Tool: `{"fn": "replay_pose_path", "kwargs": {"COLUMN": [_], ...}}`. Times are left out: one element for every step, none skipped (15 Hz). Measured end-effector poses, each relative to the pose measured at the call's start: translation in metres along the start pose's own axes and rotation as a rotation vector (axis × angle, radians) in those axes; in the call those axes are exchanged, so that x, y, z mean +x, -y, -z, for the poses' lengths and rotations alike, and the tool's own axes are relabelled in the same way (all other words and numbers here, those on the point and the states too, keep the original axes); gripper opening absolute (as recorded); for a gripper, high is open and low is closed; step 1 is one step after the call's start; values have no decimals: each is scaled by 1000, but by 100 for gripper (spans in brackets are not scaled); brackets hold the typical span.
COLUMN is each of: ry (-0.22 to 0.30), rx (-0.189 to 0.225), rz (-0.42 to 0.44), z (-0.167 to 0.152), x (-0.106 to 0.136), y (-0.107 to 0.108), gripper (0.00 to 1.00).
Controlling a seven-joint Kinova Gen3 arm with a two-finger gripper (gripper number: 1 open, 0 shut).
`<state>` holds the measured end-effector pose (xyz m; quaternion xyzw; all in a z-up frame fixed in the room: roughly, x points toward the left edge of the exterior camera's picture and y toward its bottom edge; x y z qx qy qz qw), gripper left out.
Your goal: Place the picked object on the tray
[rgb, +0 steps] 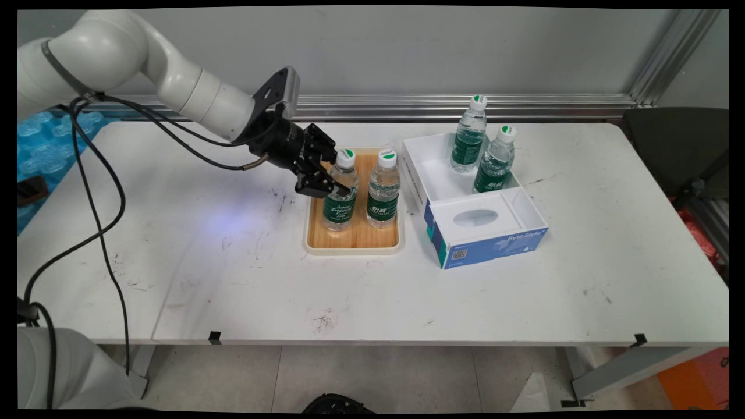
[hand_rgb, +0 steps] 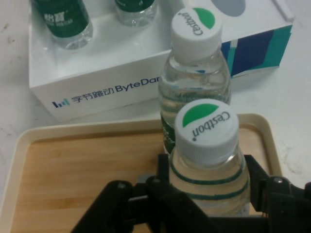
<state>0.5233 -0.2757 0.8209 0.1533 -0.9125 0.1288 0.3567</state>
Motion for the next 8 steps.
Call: {"fn": "replay_pose_path", "kwargs": {"ry": [0,0,0,1,0,1,1,1], "rx": [0,-1,-1,-3,-3,-4,-4,-3], "rz": [-1,-1,0,3,6,6,7,9], "z": [-1,-1,-1,-2,-2,-2,-2,-2], "x": [-2,-4,-5,-7,-9,-9,-10,-11], "y": [1,1,1,2,2,2,2,2], "gripper": [0,0,0,100,100,100,100,100]}}
